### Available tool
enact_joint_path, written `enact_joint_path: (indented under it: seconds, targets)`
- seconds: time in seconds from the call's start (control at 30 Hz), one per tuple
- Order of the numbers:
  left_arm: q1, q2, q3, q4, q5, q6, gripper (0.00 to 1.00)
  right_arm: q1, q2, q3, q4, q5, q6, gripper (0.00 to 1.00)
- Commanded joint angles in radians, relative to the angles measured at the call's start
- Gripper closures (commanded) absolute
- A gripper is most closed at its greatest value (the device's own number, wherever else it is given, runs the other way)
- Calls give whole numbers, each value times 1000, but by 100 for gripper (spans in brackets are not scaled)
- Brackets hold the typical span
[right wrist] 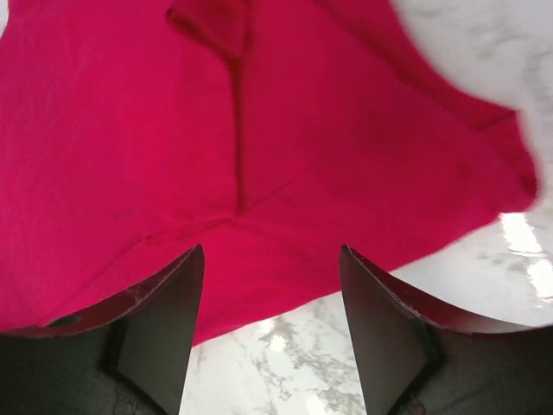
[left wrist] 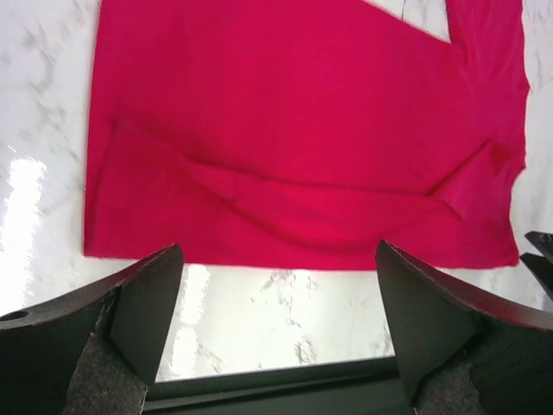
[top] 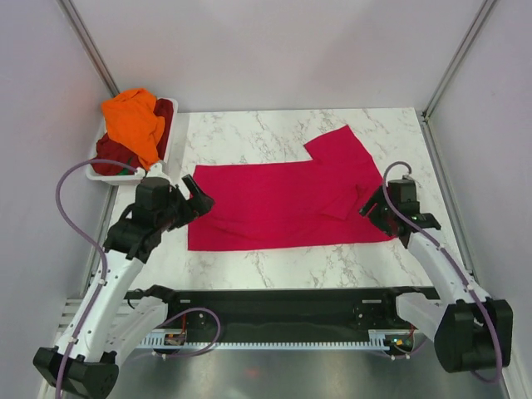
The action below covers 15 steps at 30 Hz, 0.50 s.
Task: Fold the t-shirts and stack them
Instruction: Fold the tshirt
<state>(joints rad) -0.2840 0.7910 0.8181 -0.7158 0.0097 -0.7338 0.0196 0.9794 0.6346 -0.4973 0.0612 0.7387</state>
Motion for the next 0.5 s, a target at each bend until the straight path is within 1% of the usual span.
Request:
enact_joint_path:
  seconds: [0.0,0.1,0.2,0.3,0.47]
  targets:
    - [-1,27,110,-100,-147,218,0,98,89,30,123,-58,17,29]
    - [0,16,148,-114,-152,302,0,160,226,40,180,-58,30,40]
    - [0,-18,116,-106,-227,295,0,186,309,54,224,-48,31,44]
    - [0,-15,113,-102,-180,298,0,191,373,79,241,-21,16,47]
    - [0,-24,107,-102,-197,294,0,190,447,122,267,-1,-2,53]
